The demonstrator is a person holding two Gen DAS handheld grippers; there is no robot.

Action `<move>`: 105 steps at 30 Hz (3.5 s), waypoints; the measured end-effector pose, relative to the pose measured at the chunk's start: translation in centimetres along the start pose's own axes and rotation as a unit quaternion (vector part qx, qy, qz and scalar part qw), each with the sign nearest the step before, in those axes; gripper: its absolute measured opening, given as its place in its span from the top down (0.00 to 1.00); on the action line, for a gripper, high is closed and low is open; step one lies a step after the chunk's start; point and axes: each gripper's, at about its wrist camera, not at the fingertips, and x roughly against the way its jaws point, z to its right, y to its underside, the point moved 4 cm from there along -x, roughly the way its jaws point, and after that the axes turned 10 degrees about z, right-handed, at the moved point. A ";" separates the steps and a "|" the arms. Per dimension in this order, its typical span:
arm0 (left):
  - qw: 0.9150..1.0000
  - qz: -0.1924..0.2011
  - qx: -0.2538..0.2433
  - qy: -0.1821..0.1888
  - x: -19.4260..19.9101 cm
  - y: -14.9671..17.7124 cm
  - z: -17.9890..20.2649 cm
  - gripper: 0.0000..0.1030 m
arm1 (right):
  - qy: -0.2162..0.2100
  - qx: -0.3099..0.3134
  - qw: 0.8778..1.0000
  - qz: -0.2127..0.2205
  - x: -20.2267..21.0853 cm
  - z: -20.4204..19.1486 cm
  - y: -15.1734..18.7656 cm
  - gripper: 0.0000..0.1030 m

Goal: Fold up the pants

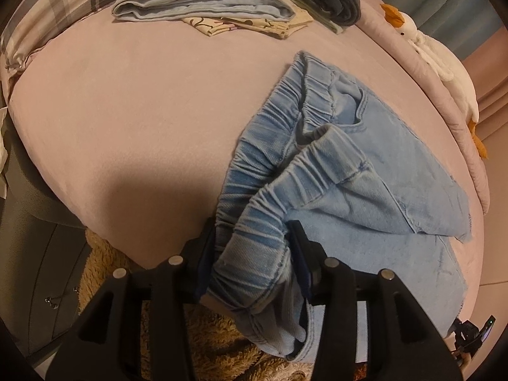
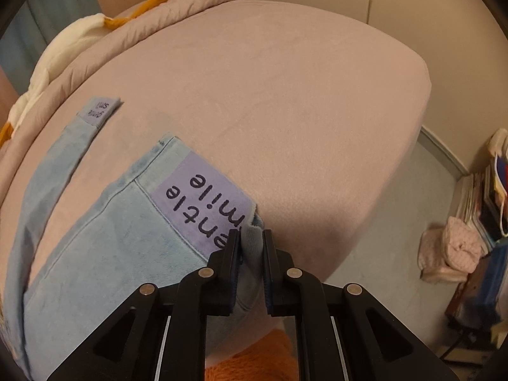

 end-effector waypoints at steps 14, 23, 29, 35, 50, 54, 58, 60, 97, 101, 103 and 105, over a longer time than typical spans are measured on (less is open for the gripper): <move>0.997 0.066 -0.039 0.022 7.0 -3.1 4.8 0.13 | -0.047 0.026 0.996 0.067 8.0 -4.3 -4.1 0.28; 0.990 0.083 -0.087 0.073 7.5 -4.4 10.9 0.05 | -0.181 0.101 0.975 0.076 11.8 -15.1 -5.5 0.16; 0.990 0.061 -0.101 0.076 5.3 -4.3 12.8 0.05 | -0.263 0.147 0.953 0.019 10.6 -24.6 -5.5 0.16; 0.993 0.034 -0.087 0.077 2.7 -4.4 13.5 0.05 | -0.262 0.185 0.947 -0.033 6.6 -32.3 -3.8 0.16; 0.994 -0.007 -0.085 0.067 0.0 -3.3 13.5 0.05 | -0.117 0.136 0.977 -0.117 -5.9 -38.9 -2.1 0.16; 0.995 -0.006 -0.082 0.065 -0.2 -3.4 13.6 0.05 | -0.091 0.122 0.980 -0.130 -7.4 -37.3 -1.6 0.18; 0.995 -0.009 -0.081 0.063 -0.4 -3.4 13.7 0.05 | -0.061 0.165 0.980 -0.092 -7.3 -36.8 -1.2 0.30; 0.995 -0.005 -0.079 0.064 -0.4 -3.3 13.7 0.05 | -0.052 0.166 0.982 -0.077 -7.2 -36.5 -1.3 0.39; 0.987 -0.040 -0.006 0.153 -4.7 -5.2 21.3 0.93 | -0.260 0.056 0.963 -0.041 10.3 -12.0 7.0 0.99; 0.985 -0.018 -0.021 0.173 -2.1 -4.5 21.0 0.93 | -0.250 0.098 0.963 -0.019 11.1 -14.8 7.4 0.77; 0.985 -0.010 -0.031 0.171 -1.6 -4.2 21.1 0.93 | -0.264 0.122 0.957 -0.011 11.3 -16.7 8.0 0.55; 0.985 -0.002 -0.040 0.167 -0.9 -3.5 21.3 0.93 | -0.261 0.157 0.952 -0.010 10.9 -18.0 8.5 0.52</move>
